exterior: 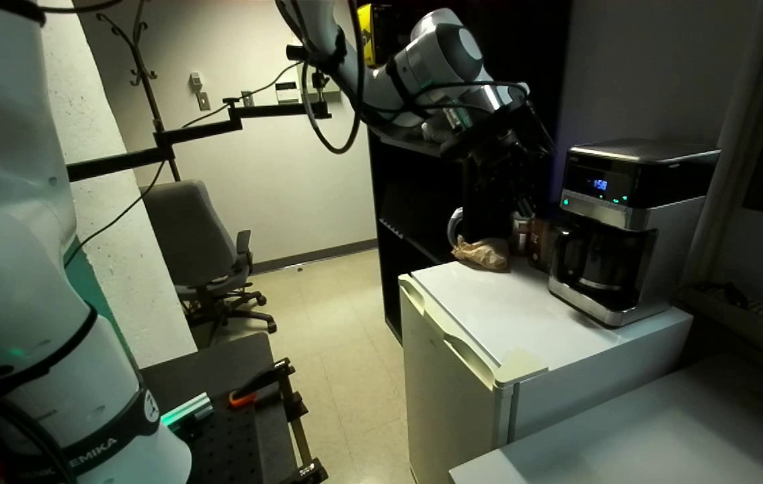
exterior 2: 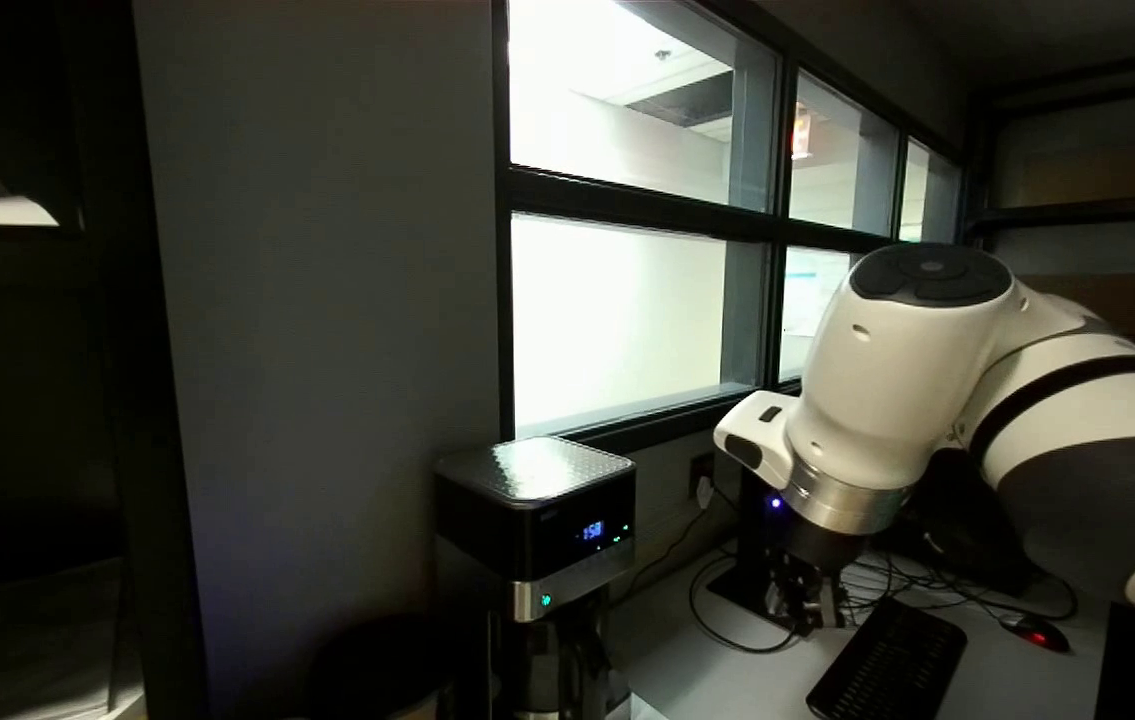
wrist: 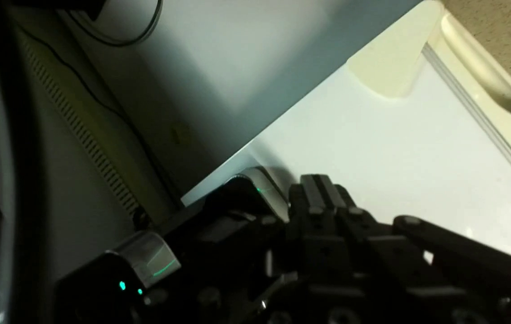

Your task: Press the power button on the coffee making machine

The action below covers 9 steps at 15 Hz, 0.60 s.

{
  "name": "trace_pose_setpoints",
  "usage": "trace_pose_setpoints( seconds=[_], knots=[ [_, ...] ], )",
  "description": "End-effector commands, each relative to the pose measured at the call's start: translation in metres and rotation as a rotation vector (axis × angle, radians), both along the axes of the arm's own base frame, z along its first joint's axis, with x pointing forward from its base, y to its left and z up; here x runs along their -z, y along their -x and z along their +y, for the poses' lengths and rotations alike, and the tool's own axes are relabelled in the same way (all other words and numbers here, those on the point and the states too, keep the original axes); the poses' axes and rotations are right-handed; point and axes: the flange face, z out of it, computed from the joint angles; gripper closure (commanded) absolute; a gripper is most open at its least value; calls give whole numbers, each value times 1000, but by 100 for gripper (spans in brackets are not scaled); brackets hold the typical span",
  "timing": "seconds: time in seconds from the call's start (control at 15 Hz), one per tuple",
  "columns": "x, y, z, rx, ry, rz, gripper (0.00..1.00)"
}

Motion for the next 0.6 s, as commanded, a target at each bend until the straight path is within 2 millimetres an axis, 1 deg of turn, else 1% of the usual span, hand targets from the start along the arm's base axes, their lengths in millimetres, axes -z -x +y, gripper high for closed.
trace_pose_setpoints(
  seconds=[0.0,0.2,0.53],
  knots=[
    [6,-31,24,-79,7,-71,100],
    [10,-50,40,-133,3,-105,100],
    [21,-81,59,-179,0,-142,100]
  ],
)
